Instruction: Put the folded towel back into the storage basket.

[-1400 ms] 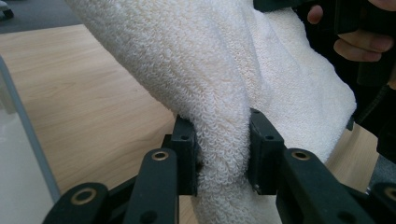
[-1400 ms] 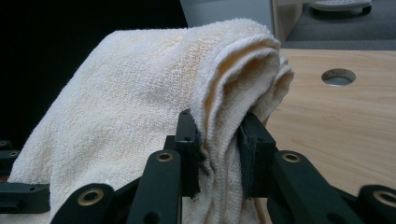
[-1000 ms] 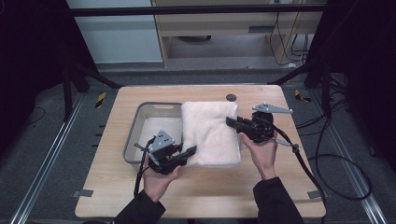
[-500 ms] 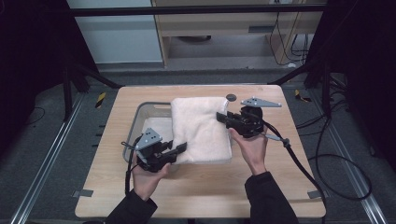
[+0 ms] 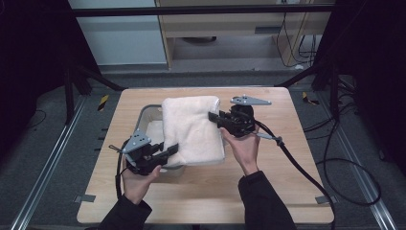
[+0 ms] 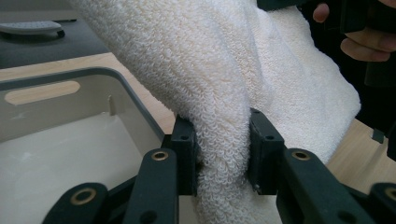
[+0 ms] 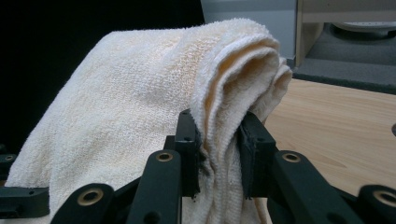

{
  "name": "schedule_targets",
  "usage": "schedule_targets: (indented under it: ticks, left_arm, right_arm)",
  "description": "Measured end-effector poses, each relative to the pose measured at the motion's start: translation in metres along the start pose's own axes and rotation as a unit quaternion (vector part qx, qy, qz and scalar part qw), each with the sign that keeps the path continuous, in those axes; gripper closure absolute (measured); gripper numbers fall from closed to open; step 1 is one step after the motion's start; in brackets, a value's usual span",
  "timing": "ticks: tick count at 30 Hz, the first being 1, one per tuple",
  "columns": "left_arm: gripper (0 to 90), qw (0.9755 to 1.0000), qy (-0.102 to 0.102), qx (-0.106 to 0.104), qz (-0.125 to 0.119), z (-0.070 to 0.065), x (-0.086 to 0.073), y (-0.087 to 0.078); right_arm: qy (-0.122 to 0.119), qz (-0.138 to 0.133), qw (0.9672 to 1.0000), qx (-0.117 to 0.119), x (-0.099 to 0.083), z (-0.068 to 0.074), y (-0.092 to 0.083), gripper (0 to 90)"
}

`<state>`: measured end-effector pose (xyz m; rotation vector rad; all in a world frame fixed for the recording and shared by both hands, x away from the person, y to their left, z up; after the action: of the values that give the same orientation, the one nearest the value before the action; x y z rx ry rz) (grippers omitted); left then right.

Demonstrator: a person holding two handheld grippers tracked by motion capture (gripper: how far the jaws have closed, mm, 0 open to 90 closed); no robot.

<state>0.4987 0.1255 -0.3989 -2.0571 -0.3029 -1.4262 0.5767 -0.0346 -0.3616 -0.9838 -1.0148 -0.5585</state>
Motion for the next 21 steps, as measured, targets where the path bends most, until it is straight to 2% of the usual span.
schedule_targets:
  ticks: [7, 21]
  left_arm:
    - [67.3, 0.9999, -0.006, 0.012, 0.005, 0.013, -0.003, -0.004]
    - [67.3, 0.9995, -0.025, 0.017, 0.001, 0.034, -0.001, -0.022]
  right_arm:
    - [-0.007, 0.003, 1.0, -0.003, 0.003, 0.009, 0.012, 72.3]
    - [-0.009, 0.009, 0.9999, 0.002, 0.011, 0.028, 0.034, 72.3]
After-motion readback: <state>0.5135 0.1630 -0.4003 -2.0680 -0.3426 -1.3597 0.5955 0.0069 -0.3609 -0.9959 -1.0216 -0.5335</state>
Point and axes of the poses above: each handheld gripper's, and its own axes: y roughly forward along the jaws, x roughly out of its top, z roughly to its left, the point moved 10 cm from there along y, roughly forward along the jaws, and after that the axes turned 12 degrees about -x, right-handed, at the moved point
